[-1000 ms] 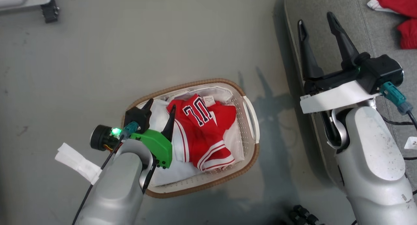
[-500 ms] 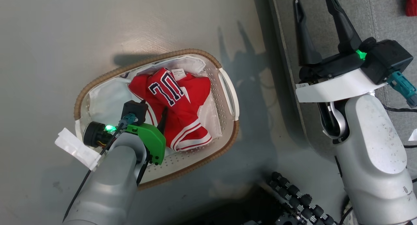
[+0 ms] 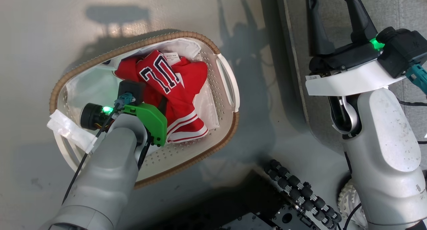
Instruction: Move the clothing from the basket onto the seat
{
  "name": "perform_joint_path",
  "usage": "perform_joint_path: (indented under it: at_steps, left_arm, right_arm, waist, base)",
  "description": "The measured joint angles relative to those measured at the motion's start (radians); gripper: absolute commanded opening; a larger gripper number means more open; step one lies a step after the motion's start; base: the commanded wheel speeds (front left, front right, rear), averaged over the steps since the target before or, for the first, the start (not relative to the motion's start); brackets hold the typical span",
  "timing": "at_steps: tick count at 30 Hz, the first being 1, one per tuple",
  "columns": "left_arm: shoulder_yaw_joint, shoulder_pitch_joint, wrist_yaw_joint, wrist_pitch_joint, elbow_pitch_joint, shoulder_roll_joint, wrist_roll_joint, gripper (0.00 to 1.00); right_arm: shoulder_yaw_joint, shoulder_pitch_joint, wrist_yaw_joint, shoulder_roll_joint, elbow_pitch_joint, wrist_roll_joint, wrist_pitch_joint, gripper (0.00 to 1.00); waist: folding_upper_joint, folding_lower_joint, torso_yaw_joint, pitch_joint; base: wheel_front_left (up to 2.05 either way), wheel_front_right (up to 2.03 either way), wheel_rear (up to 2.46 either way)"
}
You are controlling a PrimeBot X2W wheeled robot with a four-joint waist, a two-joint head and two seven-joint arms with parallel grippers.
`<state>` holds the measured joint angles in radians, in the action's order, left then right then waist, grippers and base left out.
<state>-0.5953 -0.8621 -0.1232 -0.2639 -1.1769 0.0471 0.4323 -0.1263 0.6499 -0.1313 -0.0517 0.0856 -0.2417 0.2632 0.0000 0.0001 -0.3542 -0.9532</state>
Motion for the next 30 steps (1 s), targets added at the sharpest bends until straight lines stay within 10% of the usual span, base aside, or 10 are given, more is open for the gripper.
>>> perform_joint_path:
  at_steps: [11,12,13,30]
  left_arm:
    - [-0.081,-0.031,0.000,0.000,-0.015,0.000,0.012,1.00]
    - [-0.092,-0.034,0.000,0.000,-0.017,0.001,0.013,0.37]
    - [-0.100,-0.035,-0.001,0.000,-0.015,0.000,0.018,0.00]
    - [-0.267,0.022,-0.006,0.000,0.134,0.001,0.163,0.00]
  right_arm:
    - [0.008,0.002,0.000,0.000,-0.003,-0.002,0.000,1.00]
    - [0.009,0.002,0.000,0.000,-0.003,-0.002,0.000,1.00]
    - [0.010,0.002,0.000,0.000,-0.002,-0.002,0.000,1.00]
    - [0.033,0.003,0.000,0.001,0.059,0.029,0.000,1.00]
  waist:
    - [0.0000,0.0000,0.010,-0.022]
    - [0.0000,0.0000,0.010,-0.022]
    - [0.0000,-0.0001,0.010,-0.023]
    - [0.0000,-0.0001,0.018,0.077]
  base:
    - [0.00,0.00,0.00]
    - [0.00,0.00,0.00]
    - [0.00,0.00,0.00]
    - [0.00,0.00,0.00]
